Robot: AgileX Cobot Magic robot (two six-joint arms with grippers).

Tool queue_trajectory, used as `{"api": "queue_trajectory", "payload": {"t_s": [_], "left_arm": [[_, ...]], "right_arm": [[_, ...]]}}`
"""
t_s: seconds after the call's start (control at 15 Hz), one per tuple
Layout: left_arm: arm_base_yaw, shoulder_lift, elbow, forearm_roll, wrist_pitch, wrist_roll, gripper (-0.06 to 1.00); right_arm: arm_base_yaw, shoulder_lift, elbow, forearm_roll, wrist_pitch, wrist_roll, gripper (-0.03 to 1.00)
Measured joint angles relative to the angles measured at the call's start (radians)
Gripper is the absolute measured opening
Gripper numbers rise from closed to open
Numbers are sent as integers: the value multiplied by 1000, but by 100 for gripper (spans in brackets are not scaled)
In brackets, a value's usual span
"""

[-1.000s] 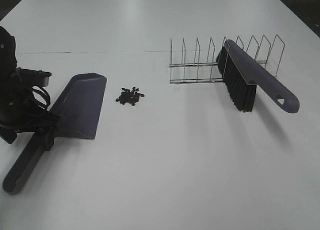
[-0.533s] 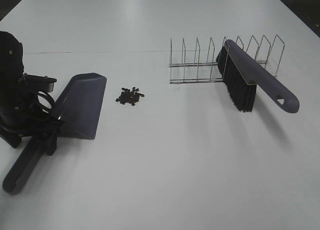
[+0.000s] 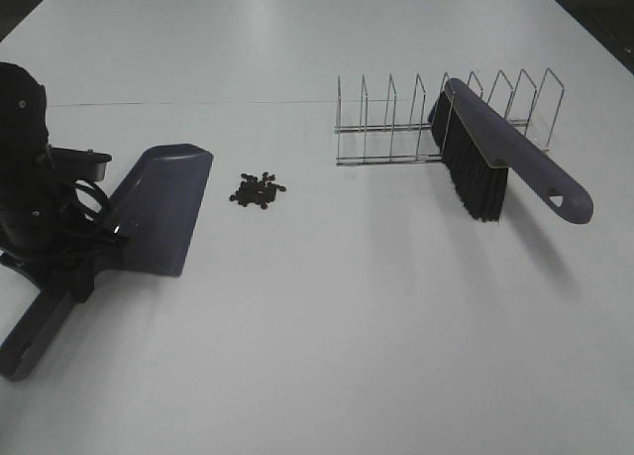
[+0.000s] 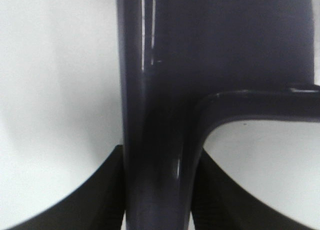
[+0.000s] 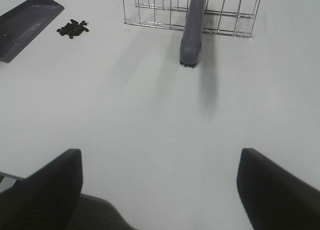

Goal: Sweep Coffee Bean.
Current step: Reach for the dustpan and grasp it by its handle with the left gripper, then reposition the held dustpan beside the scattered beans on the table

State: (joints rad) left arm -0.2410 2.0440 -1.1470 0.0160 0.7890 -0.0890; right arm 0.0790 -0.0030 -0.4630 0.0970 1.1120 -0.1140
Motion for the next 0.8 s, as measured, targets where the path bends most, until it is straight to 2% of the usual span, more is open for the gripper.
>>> {"api": "queue_trajectory", "payload": {"t_s": [0.8], "left_arm": [[0,0,0,-16,0,-15,31]], "right_arm": [[0,0,0,0,0,0,77]]}}
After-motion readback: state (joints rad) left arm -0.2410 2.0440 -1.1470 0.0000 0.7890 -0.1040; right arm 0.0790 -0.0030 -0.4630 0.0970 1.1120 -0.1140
